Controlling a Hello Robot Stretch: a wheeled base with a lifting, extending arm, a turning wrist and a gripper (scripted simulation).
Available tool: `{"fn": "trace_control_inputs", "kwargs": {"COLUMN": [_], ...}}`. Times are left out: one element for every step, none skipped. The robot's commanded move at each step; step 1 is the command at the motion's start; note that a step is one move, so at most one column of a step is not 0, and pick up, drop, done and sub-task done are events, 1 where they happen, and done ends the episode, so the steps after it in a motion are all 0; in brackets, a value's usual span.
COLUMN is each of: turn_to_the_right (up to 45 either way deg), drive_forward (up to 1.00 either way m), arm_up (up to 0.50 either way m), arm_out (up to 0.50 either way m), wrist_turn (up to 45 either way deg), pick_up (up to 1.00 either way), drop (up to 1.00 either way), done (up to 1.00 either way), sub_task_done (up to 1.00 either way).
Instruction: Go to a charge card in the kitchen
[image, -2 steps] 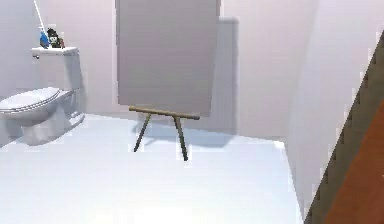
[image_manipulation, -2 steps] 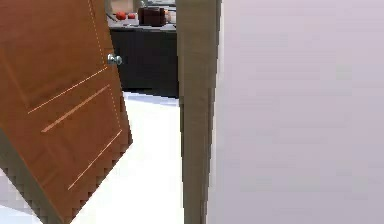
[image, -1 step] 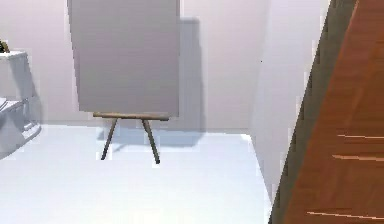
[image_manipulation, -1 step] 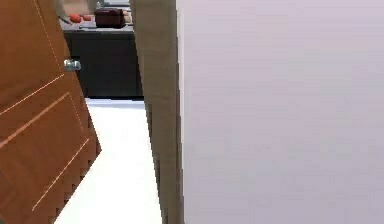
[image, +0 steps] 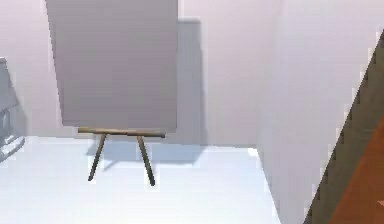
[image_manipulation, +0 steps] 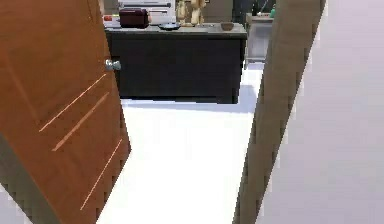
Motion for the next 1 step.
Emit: {"fn": "trace_control_inputs", "kwargs": {"turn_to_the_right": [45.0], "drive_forward": [0.00], "arm_up": [0.00], "arm_out": [0.00], "wrist_turn": [0.0], "pick_up": [0.00], "drop": [0.00], "done": [0.00], "sub_task_done": [0.00]}}
